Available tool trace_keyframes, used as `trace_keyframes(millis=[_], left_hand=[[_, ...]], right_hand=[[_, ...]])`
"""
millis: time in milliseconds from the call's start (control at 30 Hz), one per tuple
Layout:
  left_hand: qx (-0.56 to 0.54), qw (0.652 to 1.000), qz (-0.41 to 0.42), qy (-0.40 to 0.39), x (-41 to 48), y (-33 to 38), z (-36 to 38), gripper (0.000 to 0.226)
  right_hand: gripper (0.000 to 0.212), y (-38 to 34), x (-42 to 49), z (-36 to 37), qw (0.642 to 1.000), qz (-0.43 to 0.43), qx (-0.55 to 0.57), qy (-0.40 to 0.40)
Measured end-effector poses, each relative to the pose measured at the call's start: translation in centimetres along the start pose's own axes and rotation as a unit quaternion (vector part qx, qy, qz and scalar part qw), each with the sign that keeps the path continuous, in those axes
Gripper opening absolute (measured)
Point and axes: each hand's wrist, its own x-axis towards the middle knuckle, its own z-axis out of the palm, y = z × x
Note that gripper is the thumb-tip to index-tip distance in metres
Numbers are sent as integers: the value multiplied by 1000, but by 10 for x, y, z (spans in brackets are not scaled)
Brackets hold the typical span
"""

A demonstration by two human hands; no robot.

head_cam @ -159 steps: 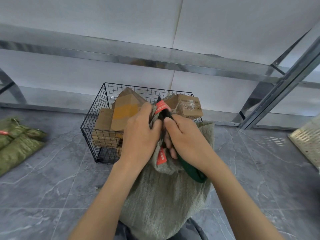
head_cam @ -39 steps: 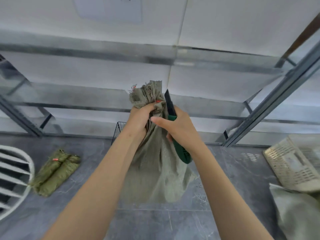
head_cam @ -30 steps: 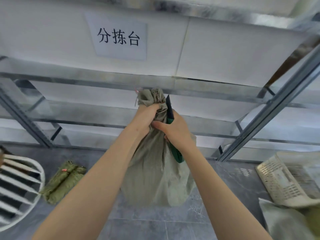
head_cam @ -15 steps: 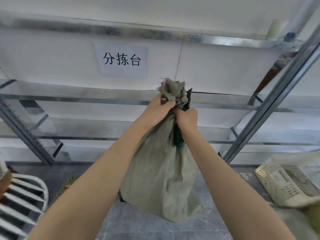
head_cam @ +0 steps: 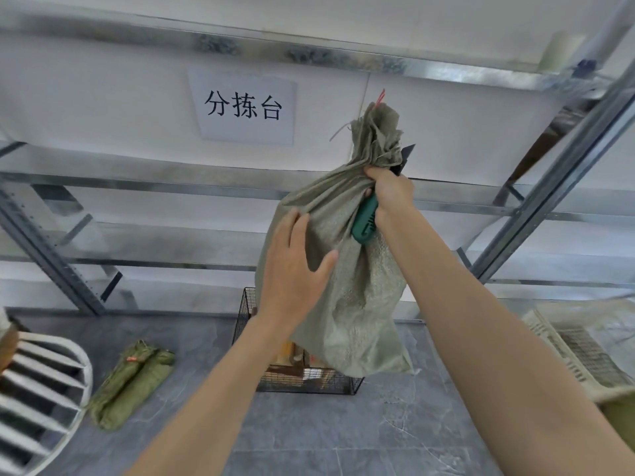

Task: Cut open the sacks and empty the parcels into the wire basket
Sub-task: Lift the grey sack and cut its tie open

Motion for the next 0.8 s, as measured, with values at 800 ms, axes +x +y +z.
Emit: trace_keyframes(millis=[800], left_hand=[[-365,642,-619,-268,-92,-60,111,73]], right_hand=[[15,-3,38,-8,1000,5,-24,17]])
